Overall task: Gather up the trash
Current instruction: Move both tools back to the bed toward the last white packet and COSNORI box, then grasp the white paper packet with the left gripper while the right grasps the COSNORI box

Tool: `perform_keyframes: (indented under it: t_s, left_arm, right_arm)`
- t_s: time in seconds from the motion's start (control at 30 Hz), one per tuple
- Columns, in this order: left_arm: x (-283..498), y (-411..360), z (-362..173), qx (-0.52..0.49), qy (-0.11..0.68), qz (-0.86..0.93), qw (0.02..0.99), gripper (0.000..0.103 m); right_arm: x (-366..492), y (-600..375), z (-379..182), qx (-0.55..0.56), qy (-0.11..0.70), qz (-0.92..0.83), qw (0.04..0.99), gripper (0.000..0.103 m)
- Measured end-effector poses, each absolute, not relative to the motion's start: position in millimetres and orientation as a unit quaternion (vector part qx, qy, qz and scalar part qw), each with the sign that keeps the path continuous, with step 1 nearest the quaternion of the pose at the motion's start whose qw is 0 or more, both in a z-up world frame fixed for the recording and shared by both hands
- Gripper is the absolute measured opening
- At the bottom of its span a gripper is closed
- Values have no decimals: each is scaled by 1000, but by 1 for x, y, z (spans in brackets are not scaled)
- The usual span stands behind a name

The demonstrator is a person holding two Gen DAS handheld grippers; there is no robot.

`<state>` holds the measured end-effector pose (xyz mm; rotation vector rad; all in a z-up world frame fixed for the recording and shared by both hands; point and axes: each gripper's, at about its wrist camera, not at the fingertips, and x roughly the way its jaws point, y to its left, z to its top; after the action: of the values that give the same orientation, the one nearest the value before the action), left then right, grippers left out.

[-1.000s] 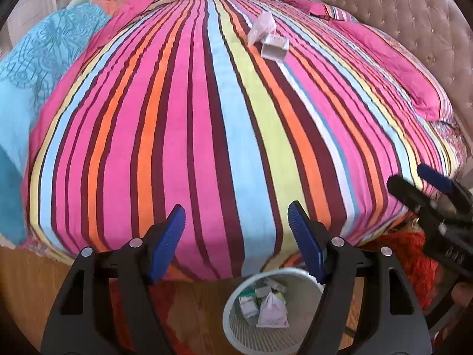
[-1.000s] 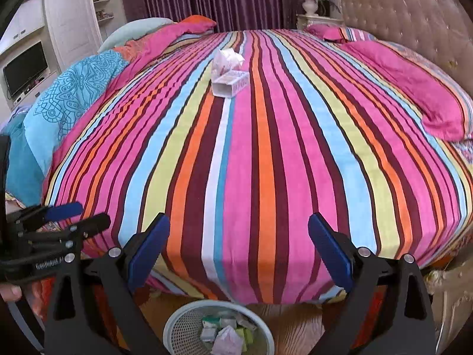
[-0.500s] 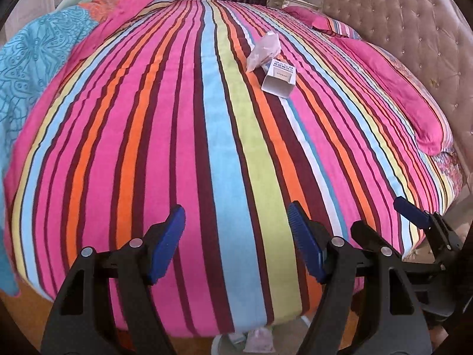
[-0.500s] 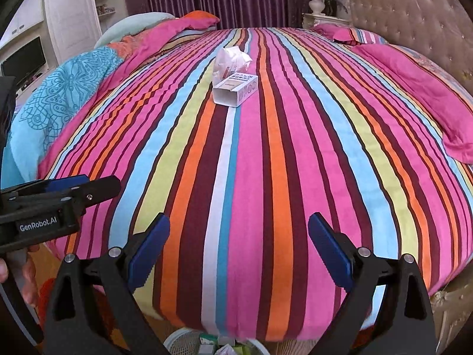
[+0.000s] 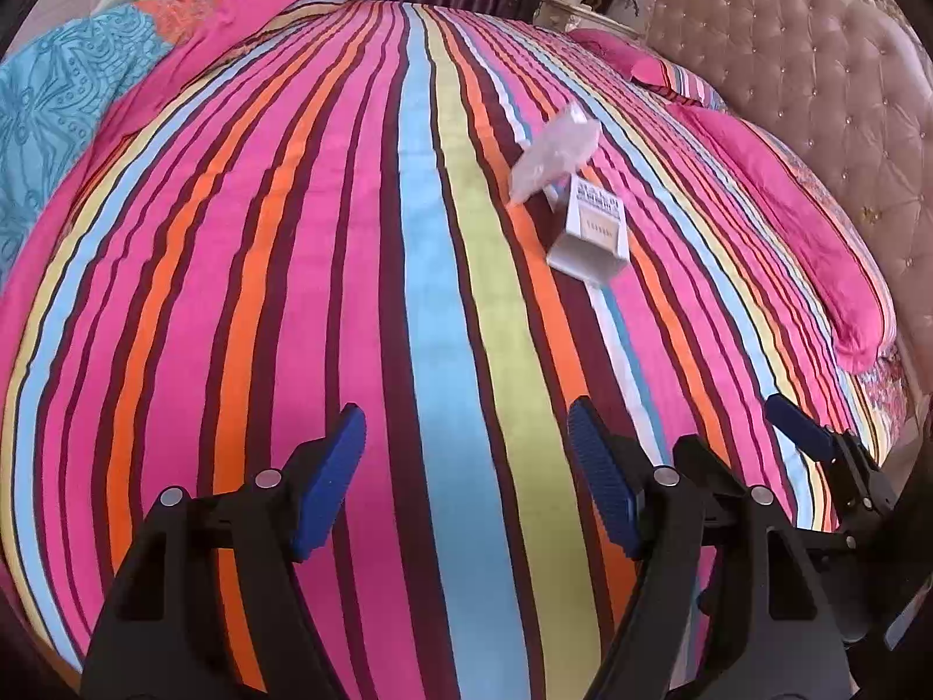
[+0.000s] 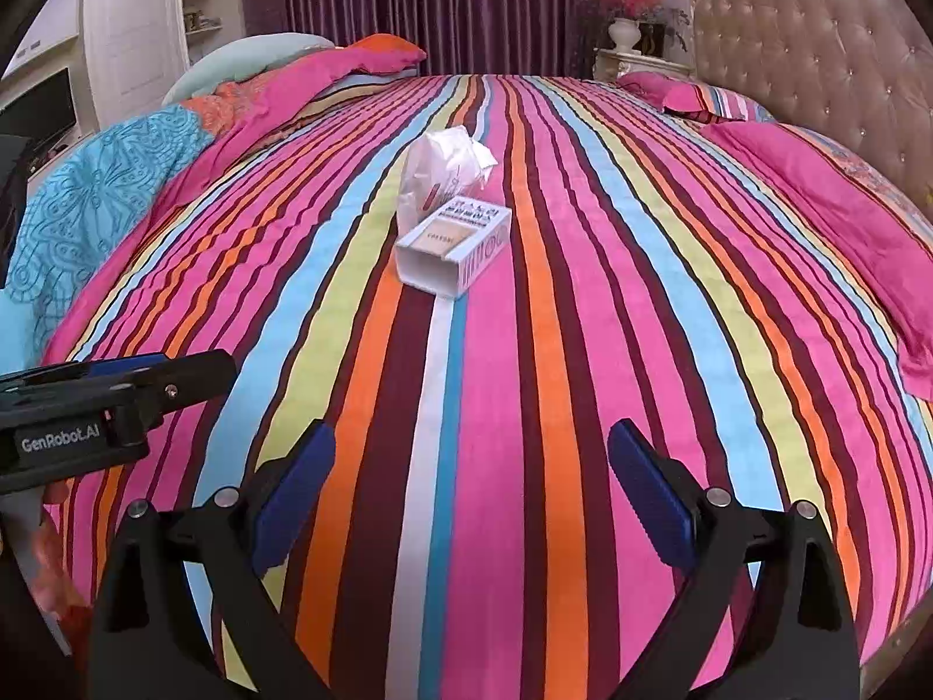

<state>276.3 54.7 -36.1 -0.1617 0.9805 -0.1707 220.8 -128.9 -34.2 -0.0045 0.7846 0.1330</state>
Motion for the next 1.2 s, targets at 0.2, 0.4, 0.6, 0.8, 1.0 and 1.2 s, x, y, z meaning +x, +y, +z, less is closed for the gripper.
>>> perform_keyframes:
  t_s: [0.2, 0.4, 0.6, 0.8, 1.0, 1.2]
  left_arm:
    - [302, 55, -35, -83, 468, -89, 875, 70]
    - [323, 66, -30, -87, 460, -91, 879, 70]
    - [350, 73, -28, -95, 459, -105, 877, 70]
    - [374, 71, -33, -102, 461, -114, 874, 70]
    - [394, 64, -38, -98, 464, -123, 872, 70]
    - [411, 41, -40, -81, 466, -140, 870, 70]
  right_arm:
    - [247, -118, -38, -16, 382, 61, 922, 90]
    - [279, -108, -42, -18, 382, 53, 922, 90]
    - [313, -101, -45, -21, 382, 38, 923, 90]
    - [344, -101, -49, -13, 389, 29, 921, 90]
    - [357, -108, -56, -27, 402, 18, 915, 90]
    - [356, -136, -57, -11, 406, -5, 914, 90]
